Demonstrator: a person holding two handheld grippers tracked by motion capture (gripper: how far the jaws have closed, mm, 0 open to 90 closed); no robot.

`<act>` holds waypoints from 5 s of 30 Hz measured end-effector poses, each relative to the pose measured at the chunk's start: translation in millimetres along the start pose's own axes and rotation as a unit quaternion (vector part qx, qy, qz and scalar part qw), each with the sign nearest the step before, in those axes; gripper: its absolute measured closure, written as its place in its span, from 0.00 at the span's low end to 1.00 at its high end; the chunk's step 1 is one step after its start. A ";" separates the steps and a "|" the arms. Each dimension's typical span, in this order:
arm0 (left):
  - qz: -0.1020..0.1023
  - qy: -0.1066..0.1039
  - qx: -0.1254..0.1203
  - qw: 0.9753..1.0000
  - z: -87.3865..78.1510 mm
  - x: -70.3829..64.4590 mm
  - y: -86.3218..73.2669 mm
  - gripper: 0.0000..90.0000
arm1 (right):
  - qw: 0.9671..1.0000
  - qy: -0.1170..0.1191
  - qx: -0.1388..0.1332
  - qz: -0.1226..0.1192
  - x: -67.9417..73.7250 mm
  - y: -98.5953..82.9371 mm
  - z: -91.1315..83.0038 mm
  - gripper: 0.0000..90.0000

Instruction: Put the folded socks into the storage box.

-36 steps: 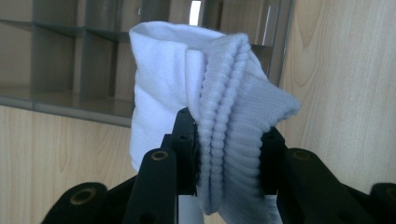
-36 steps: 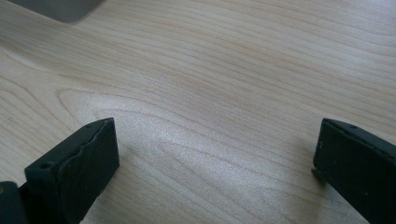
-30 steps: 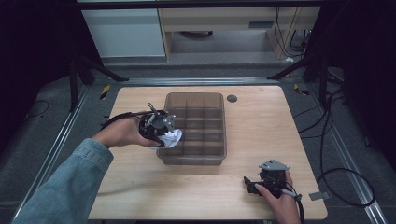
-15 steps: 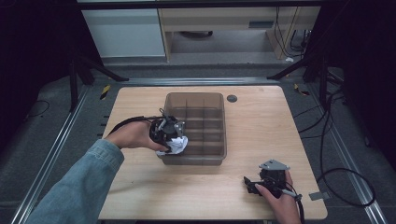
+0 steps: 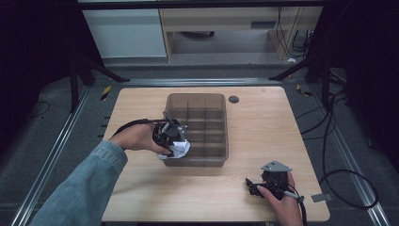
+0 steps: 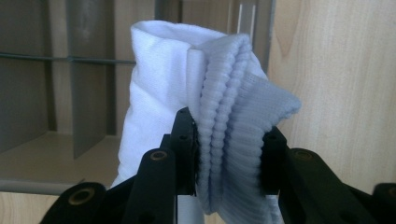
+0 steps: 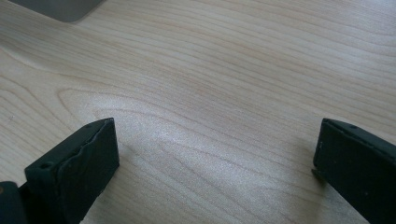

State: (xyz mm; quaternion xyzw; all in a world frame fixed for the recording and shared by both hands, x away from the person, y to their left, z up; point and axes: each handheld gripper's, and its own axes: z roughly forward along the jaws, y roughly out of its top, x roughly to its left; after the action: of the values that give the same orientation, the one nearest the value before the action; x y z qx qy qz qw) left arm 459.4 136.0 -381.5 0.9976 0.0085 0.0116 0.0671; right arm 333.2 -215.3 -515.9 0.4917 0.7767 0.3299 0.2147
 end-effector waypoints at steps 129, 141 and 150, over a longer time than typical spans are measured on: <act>-0.034 -0.010 0.005 0.999 40.1 17.3 -6.7 1.00 | 1.000 0.002 0.000 0.001 0.0 0.0 0.0 0.00; -0.039 -0.018 0.016 0.999 53.3 19.8 -5.4 1.00 | 1.000 0.002 0.000 0.001 0.0 0.0 0.0 0.00; -0.039 0.002 -0.015 0.999 34.9 14.4 -12.3 0.99 | 1.000 0.003 0.000 0.000 -0.2 0.0 -0.1 0.00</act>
State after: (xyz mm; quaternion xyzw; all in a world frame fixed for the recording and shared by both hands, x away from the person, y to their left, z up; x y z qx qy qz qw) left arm 474.4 143.8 -417.4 0.9954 0.0474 0.0108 0.0821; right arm 333.2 -215.5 -515.8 0.4909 0.7770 0.3320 0.2122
